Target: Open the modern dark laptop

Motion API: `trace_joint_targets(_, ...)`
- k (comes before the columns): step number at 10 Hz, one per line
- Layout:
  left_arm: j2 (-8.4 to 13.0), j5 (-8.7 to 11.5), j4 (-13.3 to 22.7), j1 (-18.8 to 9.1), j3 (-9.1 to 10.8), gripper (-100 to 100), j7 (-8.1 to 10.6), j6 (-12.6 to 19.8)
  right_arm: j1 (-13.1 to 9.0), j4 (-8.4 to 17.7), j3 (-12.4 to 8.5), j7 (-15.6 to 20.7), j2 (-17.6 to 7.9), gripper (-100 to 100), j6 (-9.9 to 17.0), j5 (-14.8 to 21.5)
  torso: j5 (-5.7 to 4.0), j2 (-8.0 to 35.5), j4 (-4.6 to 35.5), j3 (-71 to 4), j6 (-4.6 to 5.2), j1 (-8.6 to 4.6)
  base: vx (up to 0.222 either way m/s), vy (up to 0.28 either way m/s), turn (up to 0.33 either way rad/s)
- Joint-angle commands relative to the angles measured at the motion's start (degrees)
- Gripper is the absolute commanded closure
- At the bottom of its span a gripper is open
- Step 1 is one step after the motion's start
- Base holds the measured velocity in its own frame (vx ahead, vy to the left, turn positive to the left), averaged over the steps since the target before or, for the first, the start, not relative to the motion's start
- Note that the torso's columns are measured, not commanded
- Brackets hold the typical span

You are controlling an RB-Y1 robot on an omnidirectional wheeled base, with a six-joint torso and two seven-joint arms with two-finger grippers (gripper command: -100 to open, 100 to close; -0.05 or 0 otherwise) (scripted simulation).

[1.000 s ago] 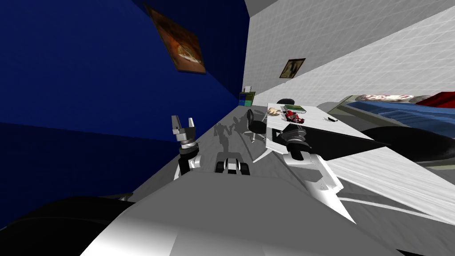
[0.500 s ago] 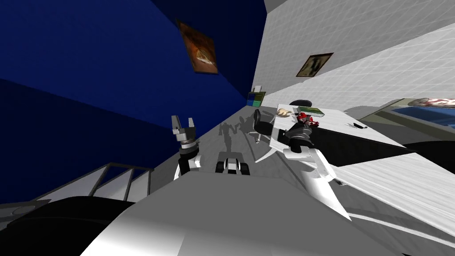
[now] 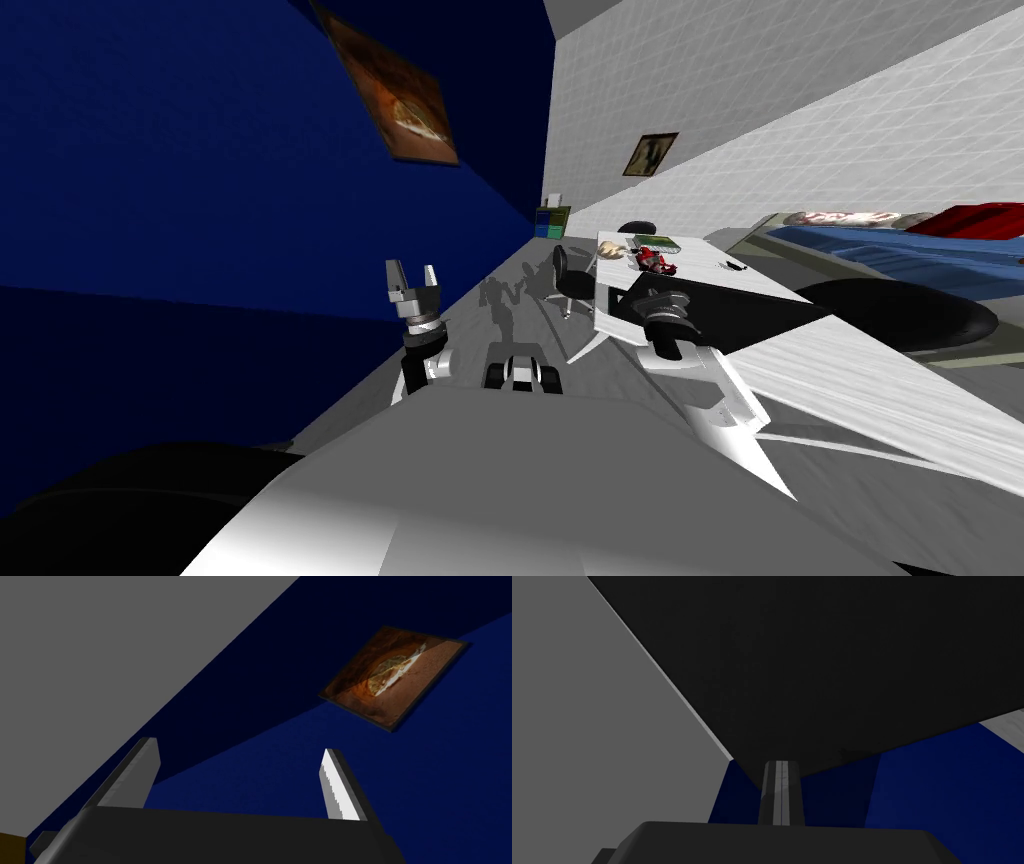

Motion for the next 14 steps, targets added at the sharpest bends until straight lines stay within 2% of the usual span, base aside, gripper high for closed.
trace_joint_targets(1,0.00,0.00,0.00,-0.01,0.00,0,0.00,0.00,4.20,-3.93,2.44,0.35,-0.06,100,-2.96,-1.22,0.01,0.04,0.01,0.03,-0.03,0.07,0.163,0.040,-0.416)
trace_joint_targets(4,0.00,0.00,0.00,-0.01,0.00,0,0.00,0.00,9.33,-9.06,5.38,0.88,-0.03,100,-5.83,-2.62,-0.01,-0.04,-0.01,-0.02,-0.01,-0.03,0.169,0.032,-0.315)
trace_joint_targets(5,0.00,0.00,0.00,-0.01,0.00,0,0.00,0.00,7.80,-7.94,4.65,0.69,-0.91,100,-4.54,-2.98,0.01,-0.06,-0.02,-0.05,-0.01,0.03,0.071,0.028,-0.063)
trace_joint_targets(6,0.00,0.00,0.01,-0.03,-0.01,0,0.00,0.01,8.33,-9.38,4.54,0.88,-1.24,-100,-2.62,-4.41,-0.01,0.19,0.04,0.10,-0.06,-0.03,0.038,-0.002,0.046)
trace_joint_targets(14,0.00,0.00,0.01,-0.03,-0.01,0,0.00,0.01,10.40,-15.84,3.49,2.57,-2.66,-100,5.51,-9.41,0.01,-0.01,-0.01,-0.01,0.00,0.03,0.034,-0.011,0.024)
